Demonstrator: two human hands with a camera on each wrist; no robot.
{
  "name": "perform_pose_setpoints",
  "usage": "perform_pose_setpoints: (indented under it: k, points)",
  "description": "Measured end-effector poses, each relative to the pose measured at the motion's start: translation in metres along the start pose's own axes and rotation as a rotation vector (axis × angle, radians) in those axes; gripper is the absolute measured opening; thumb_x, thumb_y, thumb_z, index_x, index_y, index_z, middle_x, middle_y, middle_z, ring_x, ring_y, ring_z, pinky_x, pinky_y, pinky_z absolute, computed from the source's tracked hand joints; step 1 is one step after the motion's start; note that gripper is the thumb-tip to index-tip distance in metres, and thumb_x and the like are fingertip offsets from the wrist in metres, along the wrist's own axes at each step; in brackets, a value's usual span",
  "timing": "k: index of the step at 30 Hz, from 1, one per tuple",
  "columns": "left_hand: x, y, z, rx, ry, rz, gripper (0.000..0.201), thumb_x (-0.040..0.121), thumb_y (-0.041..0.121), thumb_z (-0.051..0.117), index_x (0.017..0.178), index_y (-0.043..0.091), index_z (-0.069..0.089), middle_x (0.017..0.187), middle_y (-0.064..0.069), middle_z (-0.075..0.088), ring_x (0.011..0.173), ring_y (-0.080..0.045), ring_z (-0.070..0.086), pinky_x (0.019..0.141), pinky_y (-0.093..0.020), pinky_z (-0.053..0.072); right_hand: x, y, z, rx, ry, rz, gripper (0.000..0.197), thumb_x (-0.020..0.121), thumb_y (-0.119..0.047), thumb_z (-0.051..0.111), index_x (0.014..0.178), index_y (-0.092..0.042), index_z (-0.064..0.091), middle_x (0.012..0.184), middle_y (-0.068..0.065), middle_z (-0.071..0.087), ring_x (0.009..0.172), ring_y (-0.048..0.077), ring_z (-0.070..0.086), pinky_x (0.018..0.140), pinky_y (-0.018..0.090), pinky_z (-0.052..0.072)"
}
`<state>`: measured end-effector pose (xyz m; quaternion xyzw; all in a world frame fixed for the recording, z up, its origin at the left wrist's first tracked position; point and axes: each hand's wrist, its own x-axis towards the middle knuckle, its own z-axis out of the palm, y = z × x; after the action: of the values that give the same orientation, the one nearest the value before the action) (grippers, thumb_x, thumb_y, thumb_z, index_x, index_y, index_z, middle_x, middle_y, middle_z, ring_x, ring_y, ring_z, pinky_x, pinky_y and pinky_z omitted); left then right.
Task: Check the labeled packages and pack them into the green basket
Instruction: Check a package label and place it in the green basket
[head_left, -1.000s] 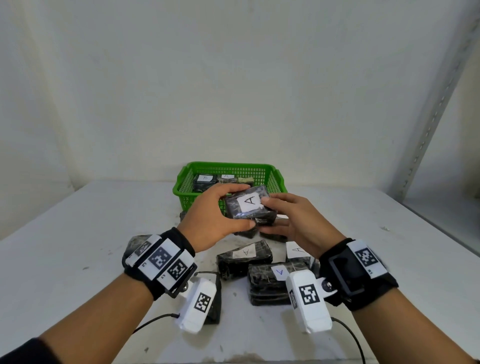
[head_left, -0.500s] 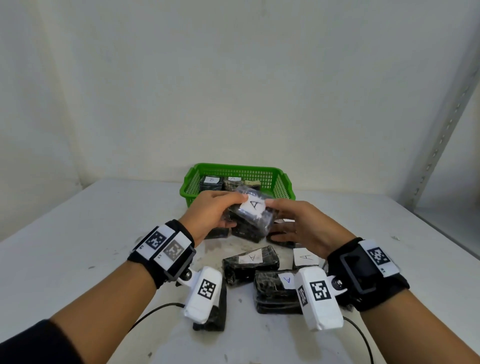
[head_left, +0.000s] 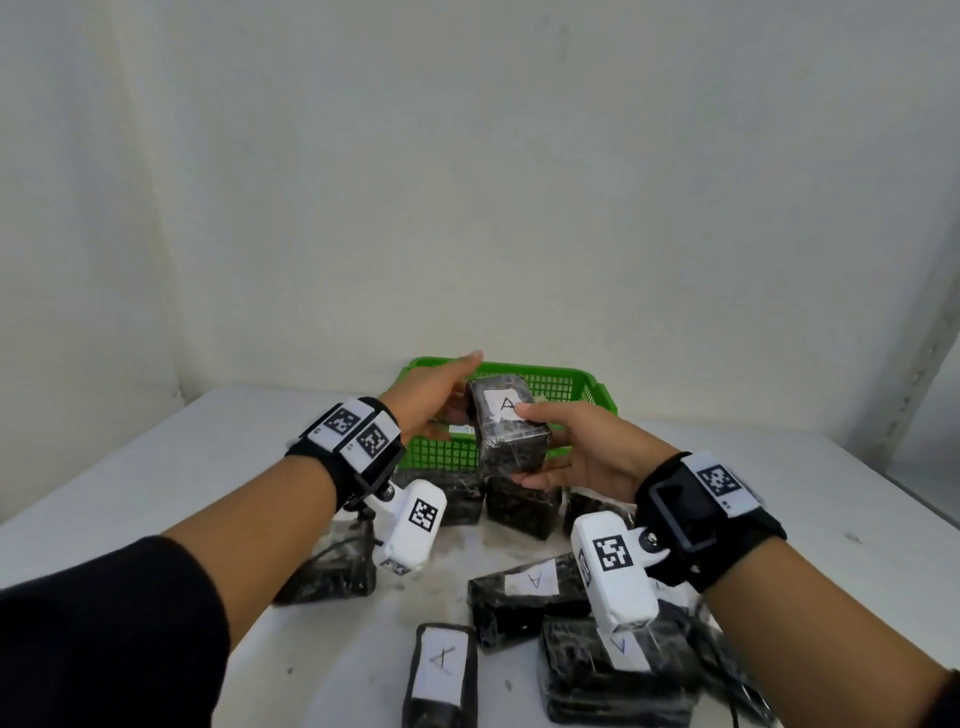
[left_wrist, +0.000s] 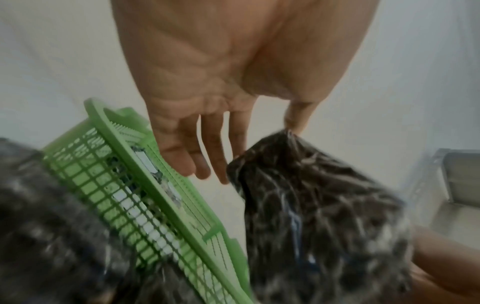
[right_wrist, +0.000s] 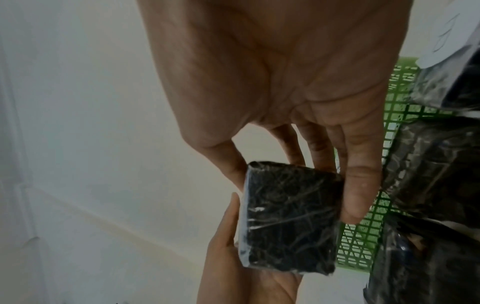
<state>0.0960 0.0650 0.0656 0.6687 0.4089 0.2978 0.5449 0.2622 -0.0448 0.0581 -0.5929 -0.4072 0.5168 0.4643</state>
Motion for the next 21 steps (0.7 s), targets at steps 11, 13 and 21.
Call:
perform_pose_setpoints:
  k: [11,13,21]
  points:
    - [0.131,0.006,-0.056,0.381,0.313,-0.227,0.026,0.087,0.028,0.06,0.093,0.005,0.052,0.08,-0.009,0.054,0.067,-0.023,0.053,0.066,-0.026,0.044,0.112,-0.026,-0.031,-0.062,0.17,0.088,0.028,0.101,-0.016,0.063,0.127,-0.007,0.056,0.1,0.017,0.062,0.088,0.031,0.067,0.089,0.053,0.061]
    - [0.152,0.002,-0.056,0.482,0.259,-0.265,0.021,0.094,0.023,0.054,0.094,0.002,0.053,0.097,-0.016,0.055,0.085,-0.029,0.057,0.081,-0.032,0.047,0.132,-0.028,-0.041,-0.111,0.193,0.136,0.027,0.102,-0.015,0.061,0.126,-0.006,0.054,0.103,0.018,0.06,0.088,0.031,0.066,0.085,0.054,0.062]
    - [0.209,-0.025,-0.06,0.903,0.033,-0.292,0.043,0.103,0.013,0.043,0.142,-0.003,0.043,0.15,-0.02,0.041,0.138,-0.031,0.04,0.108,-0.031,0.032,0.203,-0.033,-0.038,-0.084,0.059,0.318,0.026,0.103,-0.017,0.058,0.122,-0.005,0.045,0.141,0.029,0.05,0.109,0.045,0.065,0.087,0.061,0.057]
